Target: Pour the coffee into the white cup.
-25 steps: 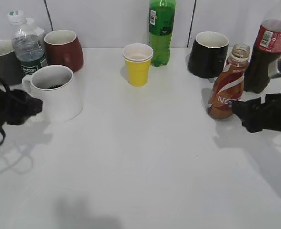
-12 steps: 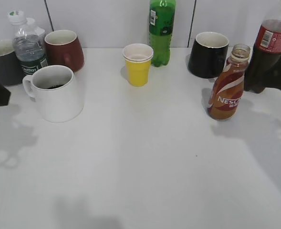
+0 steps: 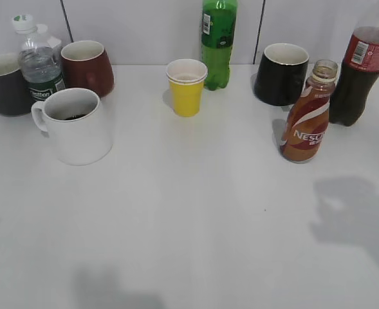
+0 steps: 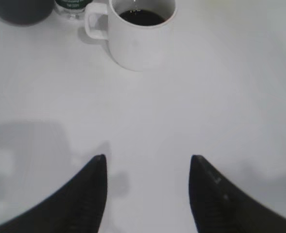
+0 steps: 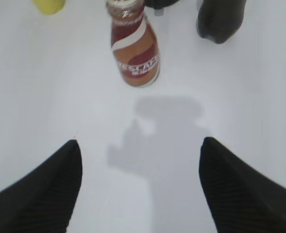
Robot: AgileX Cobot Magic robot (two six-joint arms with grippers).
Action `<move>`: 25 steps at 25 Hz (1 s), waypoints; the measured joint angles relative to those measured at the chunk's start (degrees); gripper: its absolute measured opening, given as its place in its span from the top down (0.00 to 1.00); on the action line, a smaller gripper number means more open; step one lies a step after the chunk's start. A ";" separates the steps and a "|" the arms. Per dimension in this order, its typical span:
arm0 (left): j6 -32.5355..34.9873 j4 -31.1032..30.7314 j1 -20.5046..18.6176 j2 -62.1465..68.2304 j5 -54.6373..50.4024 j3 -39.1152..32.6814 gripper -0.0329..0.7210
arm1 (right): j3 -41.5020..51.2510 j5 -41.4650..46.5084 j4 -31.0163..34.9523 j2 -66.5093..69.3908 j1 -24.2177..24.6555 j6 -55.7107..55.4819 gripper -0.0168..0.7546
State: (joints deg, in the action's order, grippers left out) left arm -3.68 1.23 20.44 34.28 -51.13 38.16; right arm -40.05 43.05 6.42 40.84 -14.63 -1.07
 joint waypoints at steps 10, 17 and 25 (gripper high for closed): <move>0.02 0.06 0.00 -22.49 -10.36 -4.62 0.41 | 2.15 17.35 -5.64 -26.65 0.00 0.24 0.22; 0.02 0.06 0.00 -30.85 -11.78 -6.91 0.41 | 4.74 20.54 -10.20 -37.10 0.00 -0.43 0.22; 1.08 0.01 0.00 -31.27 -10.31 -8.10 0.41 | 11.35 17.90 -10.65 -38.47 0.00 -2.62 0.23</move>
State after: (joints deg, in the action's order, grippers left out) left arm -2.60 1.24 20.44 3.02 -61.44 30.06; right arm -28.70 60.95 -4.23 2.37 -14.63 -3.69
